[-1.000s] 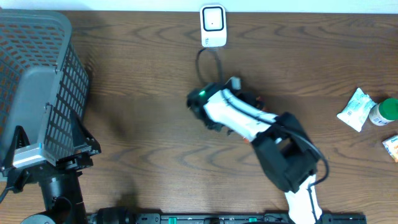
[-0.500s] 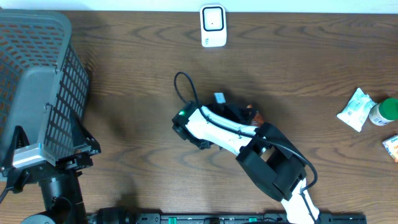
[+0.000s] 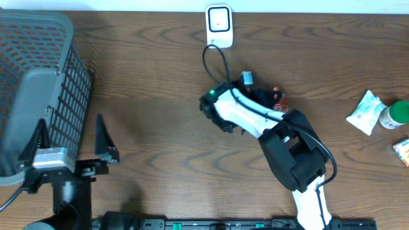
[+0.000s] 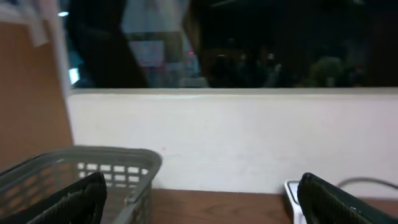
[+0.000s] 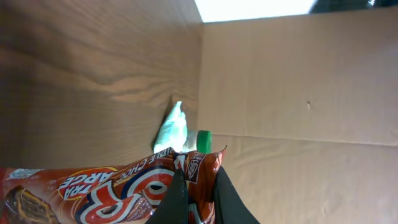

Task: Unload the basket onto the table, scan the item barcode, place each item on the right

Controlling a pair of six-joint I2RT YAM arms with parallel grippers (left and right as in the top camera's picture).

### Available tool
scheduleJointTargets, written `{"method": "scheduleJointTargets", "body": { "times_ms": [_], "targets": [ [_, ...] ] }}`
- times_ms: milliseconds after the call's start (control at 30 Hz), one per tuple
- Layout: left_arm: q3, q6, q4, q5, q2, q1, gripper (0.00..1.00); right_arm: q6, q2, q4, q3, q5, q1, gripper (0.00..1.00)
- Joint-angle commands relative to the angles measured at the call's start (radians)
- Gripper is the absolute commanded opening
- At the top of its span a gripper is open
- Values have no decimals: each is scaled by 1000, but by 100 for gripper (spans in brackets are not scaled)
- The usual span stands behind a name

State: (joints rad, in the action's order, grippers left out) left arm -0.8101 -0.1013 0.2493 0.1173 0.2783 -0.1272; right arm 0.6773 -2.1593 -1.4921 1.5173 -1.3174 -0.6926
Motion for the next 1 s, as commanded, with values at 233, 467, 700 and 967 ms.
{"method": "scheduleJointTargets", "body": {
  "times_ms": [233,467,700,967],
  "targets": [
    [8,-89,-28,-3,-9,-102,98,-163,-26,177,8,-153,-71,2],
    [8,-89,-42,-3,-49,-108,98,-361,-131,312,8,-233,-180,2],
    [8,-89,-40,-3,-97,-108,98,-481,-236,418,8,-251,-319,1],
    [8,-89,-29,-3,-99,-108,98,-472,-242,473,8,-5,-501,52]
  ]
}}
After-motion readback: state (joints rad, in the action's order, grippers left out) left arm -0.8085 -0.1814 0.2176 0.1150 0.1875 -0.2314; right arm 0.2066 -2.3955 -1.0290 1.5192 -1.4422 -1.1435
